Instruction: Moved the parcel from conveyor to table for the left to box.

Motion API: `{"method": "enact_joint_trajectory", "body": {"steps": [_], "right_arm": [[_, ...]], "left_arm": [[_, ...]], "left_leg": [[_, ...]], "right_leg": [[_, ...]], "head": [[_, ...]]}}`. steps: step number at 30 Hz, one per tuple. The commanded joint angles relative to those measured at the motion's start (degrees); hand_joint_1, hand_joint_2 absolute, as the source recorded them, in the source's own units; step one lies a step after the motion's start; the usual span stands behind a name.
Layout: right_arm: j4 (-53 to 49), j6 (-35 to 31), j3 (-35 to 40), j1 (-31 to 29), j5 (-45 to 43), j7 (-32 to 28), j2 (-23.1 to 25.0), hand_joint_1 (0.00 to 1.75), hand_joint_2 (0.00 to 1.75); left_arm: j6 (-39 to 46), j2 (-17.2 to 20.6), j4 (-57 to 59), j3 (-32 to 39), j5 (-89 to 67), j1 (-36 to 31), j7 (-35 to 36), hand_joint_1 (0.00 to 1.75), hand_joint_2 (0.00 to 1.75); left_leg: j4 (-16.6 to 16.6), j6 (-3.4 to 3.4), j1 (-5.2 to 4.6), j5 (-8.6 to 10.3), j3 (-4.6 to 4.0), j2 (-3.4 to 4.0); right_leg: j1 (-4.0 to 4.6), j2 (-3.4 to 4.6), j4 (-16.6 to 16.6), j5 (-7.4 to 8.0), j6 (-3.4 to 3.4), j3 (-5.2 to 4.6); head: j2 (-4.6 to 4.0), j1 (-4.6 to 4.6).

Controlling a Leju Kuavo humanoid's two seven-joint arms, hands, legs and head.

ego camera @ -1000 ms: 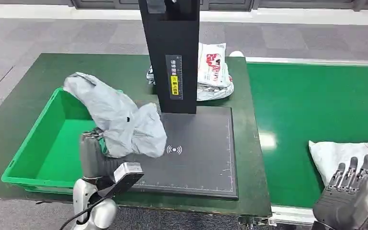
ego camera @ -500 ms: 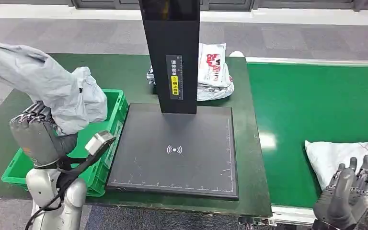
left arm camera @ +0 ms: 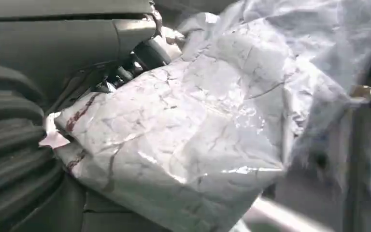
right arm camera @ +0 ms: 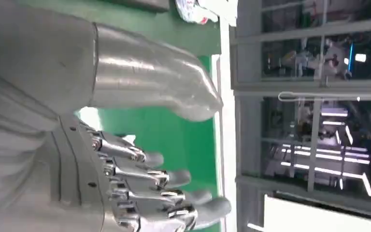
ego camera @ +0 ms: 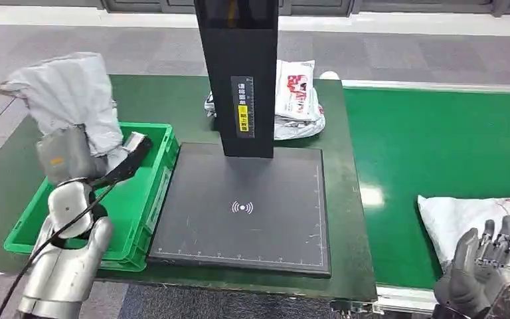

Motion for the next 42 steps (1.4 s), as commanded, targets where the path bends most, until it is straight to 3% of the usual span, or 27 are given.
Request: {"method": "enact_joint_trajectory", "body": {"steps": [1, 3, 4, 5, 7, 8, 23, 29, 34, 36, 37, 42], "right_arm": [[2.4, 0.9, -4.6, -1.7, 0.2, 0.7, 0.4, 0.00, 1.75], [2.3, 0.9, -4.6, -1.6, 0.2, 0.9, 0.4, 0.00, 1.75], [2.3, 0.9, -4.7, -1.5, 0.2, 1.0, 0.4, 0.00, 1.75], [2.4, 1.0, -4.7, -1.5, 0.2, 1.2, 0.3, 0.00, 1.75], [2.6, 1.1, -4.7, -1.5, 0.2, 1.4, 0.3, 0.00, 1.75], [2.6, 1.1, -4.8, -1.5, 0.1, 1.4, 0.3, 0.00, 1.75], [3.8, 1.7, -5.1, -2.0, -0.2, 1.7, 0.1, 0.00, 1.75], [3.0, 2.0, -5.6, -0.7, -0.2, 1.6, 0.7, 0.00, 1.75], [2.5, 1.7, -5.9, 0.7, -0.4, 0.9, 1.0, 0.00, 1.75], [2.4, 1.5, -5.9, 1.0, -0.5, 0.7, 1.2, 0.00, 1.75], [2.2, 1.8, -6.0, 1.3, -0.4, 0.5, 1.4, 0.00, 1.75], [2.2, 1.8, -6.1, 1.4, -0.4, 0.5, 1.5, 0.00, 1.75]], "left_arm": [[-12.8, 4.9, 24.6, -11.5, -3.1, -13.2, 0.0, 1.75, 1.75], [-15.4, 4.3, 26.3, -11.0, -3.1, -13.5, -0.6, 1.59, 1.75], [-16.2, 4.0, 26.8, -10.5, -3.1, -13.4, 0.0, 0.47, 1.75], [-17.3, 3.9, 27.1, -10.4, -3.1, -13.2, 0.3, 0.00, 1.75], [-16.9, 4.1, 25.8, -10.2, -3.1, -12.5, 1.3, 0.00, 1.75], [-16.0, 4.4, 24.6, -10.5, -3.1, -12.2, 2.3, 0.00, 0.00], [-14.6, 4.8, 18.2, -8.0, -3.1, -8.5, 5.0, 0.00, 0.00], [-1.8, 2.1, 9.2, -4.5, -3.1, -6.4, 0.9, 0.00, 0.00], [3.0, 1.5, 6.4, -2.8, -3.1, -6.1, -0.4, 0.00, 0.00], [6.4, -0.1, 5.7, -0.1, -3.1, -5.6, -3.3, 0.00, 0.00], [13.7, -2.4, 3.7, 3.0, -2.8, -4.6, -7.7, 0.00, 0.00], [14.7, -3.4, 1.3, 4.5, -2.9, -3.2, -9.4, 0.00, 0.00]], "left_leg": [[-0.1, 0.06, 0.02, 0.06, 0.08, -0.12], [-0.1, 0.05, 0.04, 0.06, 0.12, 0.04], [0.0, 0.02, 0.01, 0.04, 0.09, 0.15], [-0.1, 0.05, 0.01, 0.07, 0.15, 0.02], [-0.1, 0.03, 0.01, 0.04, 0.11, 0.10], [-0.1, 0.07, 0.04, 0.04, 0.18, 0.03], [-0.1, 0.07, 0.05, 0.00, 0.15, 0.22], [0.0, 0.04, 0.04, -0.03, -0.01, 0.15], [-0.1, 0.09, 0.03, -0.05, 0.08, 0.06], [-0.2, 0.13, 0.07, -0.04, 0.22, 0.05], [0.0, 0.05, 0.01, -0.06, 0.02, 0.14], [0.0, 0.06, 0.02, -0.09, 0.05, 0.15]], "right_leg": [[0.03, -0.04, -0.1, 0.06, 0.04, 0.16], [0.05, 0.08, -0.2, 0.16, -0.01, 0.17], [0.01, 0.18, -0.1, 0.17, -0.02, 0.06], [0.02, 0.09, -0.2, 0.16, -0.01, 0.16], [0.02, 0.15, -0.1, 0.17, -0.02, 0.10], [0.04, 0.13, -0.2, 0.18, -0.01, 0.21], [0.04, 0.31, -0.2, 0.19, -0.02, 0.13], [0.04, 0.22, -0.1, 0.14, -0.02, 0.00], [0.03, 0.20, -0.2, 0.10, 0.01, 0.12], [0.06, 0.24, -0.3, 0.13, 0.04, 0.28], [-0.01, 0.21, -0.1, 0.10, 0.00, 0.01], [0.01, 0.23, -0.1, 0.09, 0.01, 0.05]], "head": [[0.00, 0.00], [0.00, 0.00], [0.00, -0.02], [0.00, -0.02], [0.00, -0.02], [0.00, -0.02], [0.00, -0.02], [0.00, -0.02], [0.00, 0.00], [0.00, -0.02], [0.00, -0.02], [0.00, -0.02]]}}
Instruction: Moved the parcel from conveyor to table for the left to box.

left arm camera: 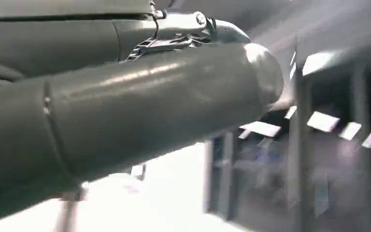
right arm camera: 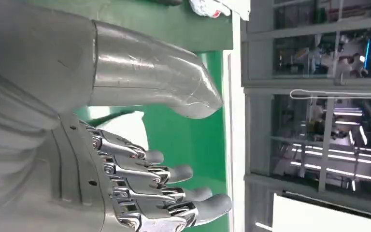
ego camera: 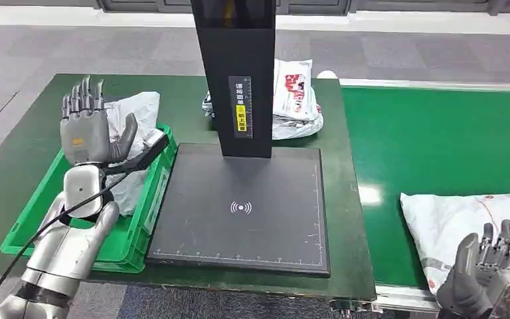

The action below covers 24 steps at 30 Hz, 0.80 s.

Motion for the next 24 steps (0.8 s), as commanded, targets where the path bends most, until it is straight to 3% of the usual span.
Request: {"method": "enact_joint_trajectory", "body": {"steps": [1, 12, 18, 19, 21, 22, 24], "right_arm": [[2.2, 0.3, -3.3, 0.3, -0.2, -0.2, 0.9, 0.00, 1.75], [2.2, 0.3, -3.3, 0.3, -0.2, -0.2, 0.9, 0.00, 1.75], [2.5, 0.8, -3.3, 0.3, 0.6, 0.1, 1.3, 0.00, 1.75], [2.5, 0.5, -4.3, 0.2, 1.1, 0.6, 1.4, 0.00, 1.75], [3.7, 1.0, -7.8, -0.6, 2.1, 3.1, 0.9, 0.00, 1.75], [5.5, 2.0, -10.8, -1.9, 3.6, 5.1, 0.4, 0.00, 1.75], [10.7, 5.5, -15.0, -6.0, 8.0, 9.0, -2.3, 0.00, 1.75]], "left_arm": [[4.1, -5.9, -4.0, 7.8, -2.8, 1.7, -3.5, 0.00, 0.00], [4.1, -5.9, -4.0, 7.8, -2.8, 1.7, -3.5, 0.00, 0.00], [15.7, -8.3, -11.3, 10.9, 4.0, 6.7, -12.7, 0.00, 0.00], [10.9, -9.1, -12.2, 9.6, 16.7, 7.0, -19.4, 0.00, 0.00], [1.9, -11.1, -12.8, 7.4, 31.5, 7.5, -26.3, 0.00, 0.00], [-4.0, -12.0, -13.5, 5.6, 39.7, 9.4, -29.5, 0.00, 1.75], [-9.6, -12.9, -14.4, 3.0, 48.3, 13.5, -32.7, 0.00, 1.75]], "left_leg": [[-0.1, 0.09, 0.03, 0.00, 0.16, -0.12], [-0.1, 0.07, 0.04, 0.01, 0.14, -0.11], [-0.1, 0.07, 0.03, -0.04, 0.16, 0.01], [-0.1, 0.05, 0.01, -0.03, 0.11, 0.03], [-0.1, 0.08, 0.03, -0.04, 0.12, -0.09], [-0.1, 0.10, 0.04, -0.01, 0.18, -0.22], [-0.2, 0.15, 0.03, 0.02, 0.21, -0.34]], "right_leg": [[0.03, -0.01, -0.2, 0.00, 0.05, 0.22], [0.04, -0.02, -0.2, 0.01, 0.03, 0.20], [0.03, 0.11, -0.2, 0.01, 0.03, 0.18], [0.01, 0.08, -0.1, 0.00, 0.03, 0.12], [0.03, -0.04, -0.1, -0.02, 0.04, 0.19], [0.03, -0.14, -0.2, -0.03, 0.06, 0.29], [0.02, -0.22, -0.3, -0.06, 0.11, 0.36]], "head": [[0.00, 0.00], [0.00, 0.00], [0.00, 0.00], [0.00, 0.00], [0.00, 0.00], [0.00, 0.00], [0.00, 0.00]]}}
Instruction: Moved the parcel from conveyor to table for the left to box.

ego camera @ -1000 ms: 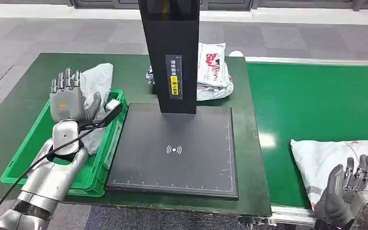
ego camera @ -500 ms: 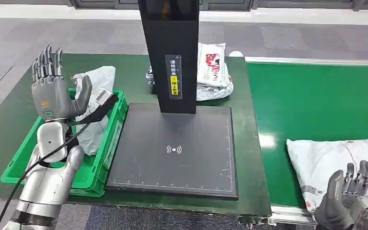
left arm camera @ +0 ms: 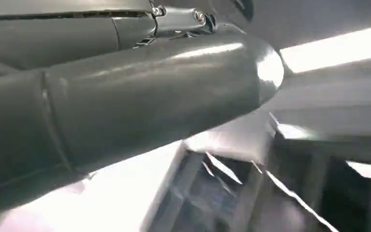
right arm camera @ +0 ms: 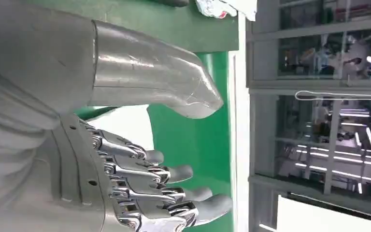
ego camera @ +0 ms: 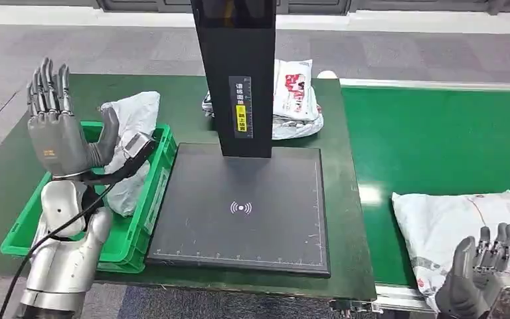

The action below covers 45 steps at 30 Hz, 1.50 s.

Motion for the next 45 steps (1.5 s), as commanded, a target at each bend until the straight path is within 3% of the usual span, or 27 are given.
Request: {"method": "enact_joint_trajectory", "body": {"steps": [1, 2, 3, 5, 8, 9, 15, 22, 25, 31, 38, 39, 40, 41, 45], "right_arm": [[14.3, 6.7, -16.7, -10.2, 8.4, 9.5, -4.6, 0.00, 1.75], [18.2, 8.0, -17.6, -13.3, 16.5, 14.4, -7.7, 0.00, 1.75], [22.9, 8.3, -19.1, -17.5, 22.3, 18.1, -10.4, 0.00, 1.75], [30.4, 9.4, -20.9, -22.9, 27.1, 19.3, -14.2, 0.00, 1.75], [38.6, 9.8, -21.5, -26.0, 37.7, 24.6, -18.8, 0.00, 1.75], [41.2, 10.0, -21.5, -26.5, 44.5, 29.6, -20.2, 0.00, 1.75], [55.8, 9.3, -21.7, -31.3, 55.8, 34.7, -25.5, 0.00, 1.75], [64.8, 10.2, -20.2, -34.6, 60.3, 36.6, -28.3, 0.00, 1.75], [74.5, 12.6, -18.0, -37.0, 61.6, 37.6, -30.5, 0.00, 1.75], [90.0, 11.5, -17.5, -39.5, 60.0, 33.4, -29.6, 0.00, 1.75], [94.5, 13.3, -18.9, -42.1, 52.7, 24.8, -26.0, 0.00, 1.75], [95.1, 14.8, -20.6, -43.4, 49.3, 20.1, -25.0, 0.98, 1.75], [95.0, 14.8, -20.4, -43.8, 49.4, 20.2, -24.7, 0.98, 1.75], [95.4, 15.1, -19.9, -44.2, 48.3, 19.9, -24.7, 1.75, 1.75], [94.6, 15.1, -22.5, -45.5, 42.1, 14.3, -23.7, 1.75, 1.75]], "left_arm": [[-23.0, -7.6, -4.8, -6.2, 41.7, 10.6, -17.2, 0.00, 1.75], [-29.8, -8.7, -5.1, -7.6, 49.4, 13.2, -18.2, 0.00, 1.75], [-30.4, -10.3, -5.2, -8.2, 49.9, 15.7, -18.9, 0.00, 1.75], [-31.4, -12.2, -2.7, -10.9, 51.3, 17.4, -20.0, 0.00, 1.75], [-33.7, -12.8, 2.1, -12.8, 54.0, 16.0, -20.4, 0.00, 1.75], [-35.1, -13.0, 3.4, -13.0, 55.6, 15.3, -20.6, 0.00, 1.75], [-36.3, -13.3, 8.0, -14.8, 57.4, 14.2, -20.6, 0.00, 1.75], [-37.2, -12.7, 13.6, -16.9, 58.9, 12.3, -21.1, 0.00, 1.75], [-37.1, -12.9, 16.2, -18.0, 59.8, 10.4, -21.1, 0.00, 1.75], [-37.0, -12.9, 18.3, -19.7, 60.3, 10.1, -21.2, 0.00, 1.75], [-36.2, -12.0, 17.7, -19.9, 60.9, 11.3, -21.7, 0.00, 1.75], [-36.1, -11.9, 17.5, -19.8, 61.0, 11.4, -21.7, 0.00, 1.75], [-36.1, -11.8, 17.5, -19.8, 61.0, 11.5, -21.7, 0.00, 1.75], [-36.0, -11.7, 17.3, -19.8, 61.0, 11.6, -21.7, 0.00, 1.75], [-35.2, -11.7, 16.7, -19.4, 61.1, 12.2, -21.8, 0.00, 1.75]], "left_leg": [[-0.2, 0.14, 0.04, 0.02, 0.23, -0.10], [-0.3, 0.22, 0.02, 0.03, 0.41, -0.01], [-0.2, 0.19, 0.02, -0.05, 0.34, 0.13], [-0.3, 0.30, 0.00, -0.10, 0.43, 0.37], [-0.3, 0.40, -0.17, -0.10, 0.44, 0.23], [-0.1, 0.46, -0.27, -0.11, 0.31, 0.08], [0.1, 0.66, -0.26, -0.17, 0.27, -0.05], [0.1, 0.63, -0.32, -0.20, 0.24, -0.08], [0.2, 0.63, -0.34, -0.20, 0.18, -0.10], [0.1, 0.64, -0.31, -0.19, 0.21, -0.12], [0.2, 0.61, -0.28, -0.25, 0.18, -0.06], [0.2, 0.60, -0.27, -0.28, 0.14, 0.05], [0.2, 0.62, -0.20, -0.27, 0.20, 0.09], [0.2, 0.65, -0.23, -0.31, 0.16, 0.21], [0.2, 0.68, -0.09, -0.45, -0.12, 0.83]], "right_leg": [[0.03, -0.06, -0.3, 0.07, 0.07, 0.34], [0.02, 0.06, -0.5, 0.14, 0.13, 0.53], [0.01, 0.16, -0.4, 0.11, 0.10, 0.45], [-0.01, 0.41, -0.6, 0.24, 0.17, 0.54], [-0.11, 0.32, -0.5, 0.24, 0.26, 0.54], [-0.11, 0.15, -0.3, 0.12, 0.34, 0.41], [-0.11, 0.05, -0.4, 0.18, 0.55, 0.57], [-0.24, 0.03, -0.3, 0.11, 0.53, 0.48], [-0.26, -0.01, -0.2, 0.08, 0.54, 0.40], [-0.18, 0.01, -0.3, 0.11, 0.56, 0.47], [-0.17, 0.09, -0.2, 0.07, 0.53, 0.41], [-0.15, 0.16, -0.2, 0.08, 0.53, 0.35], [-0.12, 0.20, -0.3, 0.12, 0.53, 0.45], [-0.15, 0.27, -0.2, 0.10, 0.54, 0.37], [0.02, 0.96, -0.4, 0.31, 0.58, 0.57]], "head": [[0.00, 0.00], [0.00, 0.00], [0.00, 0.00], [0.00, 0.02], [0.00, 0.00], [0.00, -0.02], [0.00, 0.02], [0.00, 0.02], [0.00, 0.02], [0.00, 0.02], [0.00, 0.02], [0.00, 0.00], [0.00, 0.00], [0.00, 0.02], [0.00, 0.02]]}}
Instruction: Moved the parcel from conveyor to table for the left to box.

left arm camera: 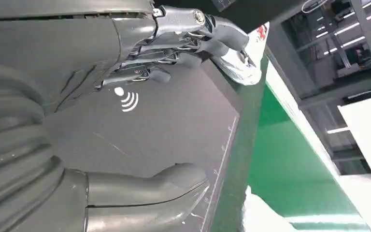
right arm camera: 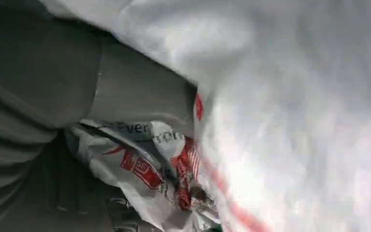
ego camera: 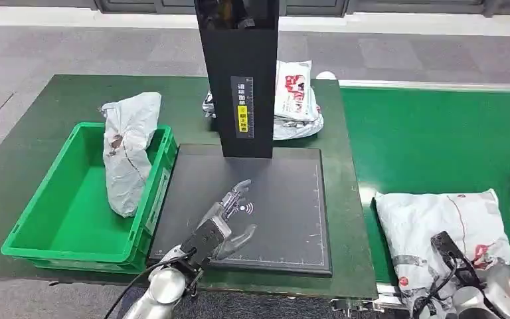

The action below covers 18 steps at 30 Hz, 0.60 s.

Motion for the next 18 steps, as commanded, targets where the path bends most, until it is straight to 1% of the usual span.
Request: {"method": "enact_joint_trajectory", "body": {"steps": [1, 2, 3, 4, 5, 6, 7, 8, 9, 10, 11, 12, 13, 15, 16, 18], "right_arm": [[7.7, 1.5, -2.7, -5.0, -11.2, -9.0, 4.5, 1.75, 1.75], [7.3, 1.7, -2.0, -5.1, -11.8, -8.8, 4.5, 1.75, 1.75], [6.5, 1.7, -3.0, -5.3, -14.3, -10.2, 4.9, 1.75, 1.75], [5.9, 2.0, -2.1, -5.2, -15.1, -10.1, 4.8, 1.75, 1.75], [5.9, 2.0, -2.1, -5.2, -15.1, -10.1, 4.8, 1.75, 1.75], [5.9, 2.0, -2.1, -5.2, -15.1, -10.1, 4.8, 1.75, 1.75], [5.9, 2.0, -2.1, -5.2, -15.1, -10.1, 4.8, 1.75, 1.75], [5.7, 2.1, -2.3, -5.0, -16.1, -10.3, 4.8, 1.75, 1.75], [5.4, 2.5, -2.2, -5.0, -18.6, -11.7, 4.8, 1.75, 1.75], [5.1, 3.2, -2.9, -5.4, -21.6, -13.7, 4.9, 1.75, 1.75], [4.8, 3.7, -2.4, -5.6, -24.0, -14.5, 4.7, 1.75, 1.75], [4.3, 5.2, -2.2, -6.0, -28.5, -15.8, 4.6, 1.75, 1.75], [3.9, 7.0, -2.9, -6.2, -33.6, -17.3, 4.8, 1.75, 1.75], [3.8, 12.0, -3.9, -6.7, -42.1, -20.0, 4.7, 1.75, 1.75], [4.3, 17.7, -5.6, -7.3, -49.1, -21.5, 4.7, 1.75, 1.75], [4.0, 17.5, -4.5, -7.2, -50.2, -21.2, 4.6, 1.75, 1.75]], "left_arm": [[1.3, 2.0, 2.2, -1.5, 0.1, 0.2, 0.0, 0.00, 1.75], [1.3, 2.1, 1.9, -1.5, 0.1, 0.4, 0.0, 0.00, 1.75], [1.5, 2.0, 1.7, -1.4, 0.0, 0.6, 0.1, 0.00, 1.75], [1.5, 2.1, 1.6, -1.4, 0.0, 0.9, 0.1, 0.00, 1.75], [1.5, 2.1, 1.6, -1.4, 0.0, 0.9, 0.1, 0.00, 1.75], [1.5, 2.1, 1.6, -1.4, 0.0, 0.9, 0.1, 0.00, 1.75], [1.5, 2.1, 1.6, -1.4, 0.0, 0.9, 0.1, 0.00, 1.75], [1.6, 2.0, 1.6, -1.3, 0.0, 0.9, 0.1, 0.00, 1.75], [1.8, 2.0, 1.6, -1.2, 0.0, 1.0, 0.1, 0.00, 1.75], [2.1, 2.0, 1.7, -1.0, -0.1, 1.2, 0.1, 0.00, 1.75], [2.4, 2.0, 1.8, -0.9, -0.1, 1.4, 0.1, 0.00, 1.75], [2.8, 2.0, 1.9, -0.7, 0.0, 1.6, -0.1, 0.00, 1.75], [3.2, 2.1, 2.0, -0.6, 0.1, 1.9, -0.5, 0.00, 1.75], [3.7, 2.2, 2.3, -0.4, 0.3, 2.1, -1.1, 0.00, 1.75], [4.5, 2.1, 2.8, -0.2, 0.5, 1.9, -2.1, 0.00, 1.75], [4.6, 2.1, 3.3, -0.2, 0.5, 1.6, -2.2, 0.00, 1.75]], "left_leg": [[0.0, 0.13, 0.28, -0.16, 0.30, 0.77], [0.0, 0.17, 0.31, -0.26, 0.43, 1.05], [0.0, 0.21, 0.41, -0.49, 0.59, 1.46], [-0.1, 0.16, 0.37, -0.56, 0.56, 1.59], [0.0, 0.16, 0.38, -0.62, 0.73, 1.73], [-0.1, 0.19, 0.34, -0.49, 0.64, 1.58], [0.0, 0.37, 0.41, -0.44, 0.76, 1.62], [0.0, 0.46, 0.38, -0.32, 0.66, 1.45], [0.0, 0.37, 0.40, -0.32, 0.75, 1.49], [0.0, 0.15, 0.38, -0.10, 0.70, 1.36], [0.0, 0.15, 0.38, -0.21, 0.78, 1.47], [0.0, 0.17, 0.35, -0.11, 0.68, 1.32], [0.0, 0.16, 0.36, -0.21, 0.79, 1.50], [-0.1, 0.17, 0.34, -0.08, 0.62, 1.30], [0.0, 0.15, 0.34, -0.12, 0.66, 1.33], [0.1, 0.12, 0.39, -0.24, 0.78, 1.35]], "right_leg": [[0.21, 0.80, -0.2, 0.23, 0.00, 0.23], [0.21, 1.11, -0.4, 0.34, 0.02, 0.26], [0.30, 1.47, -0.4, 0.30, 0.01, 0.41], [0.26, 1.60, -0.4, 0.42, 0.09, 0.32], [0.26, 1.73, -0.4, 0.39, 0.14, 0.45], [0.23, 1.63, -0.5, 0.58, 0.09, 0.38], [0.29, 1.62, -0.5, 0.52, 0.08, 0.52], [0.26, 1.50, -0.5, 0.56, 0.11, 0.44], [0.28, 1.51, -0.5, 0.52, 0.12, 0.54], [0.26, 1.42, -0.6, 0.56, 0.13, 0.51], [0.26, 1.52, -0.5, 0.51, 0.12, 0.56], [0.23, 1.42, -0.5, 0.56, 0.12, 0.49], [0.23, 1.56, -0.5, 0.51, 0.13, 0.56], [0.22, 1.43, -0.6, 0.62, 0.13, 0.43], [0.21, 1.44, -0.5, 0.58, 0.13, 0.46], [0.25, 1.42, -0.4, 0.46, 0.14, 0.59]], "head": [[0.00, 0.04], [0.00, 0.02], [0.00, 0.04], [0.00, 0.02], [0.00, 0.04], [0.00, 0.02], [0.00, 0.02], [0.00, 0.02], [0.00, 0.02], [0.00, 0.02], [0.00, 0.00], [0.00, 0.02], [0.00, 0.02], [0.00, 0.02], [0.00, 0.04], [0.00, 0.02]]}}
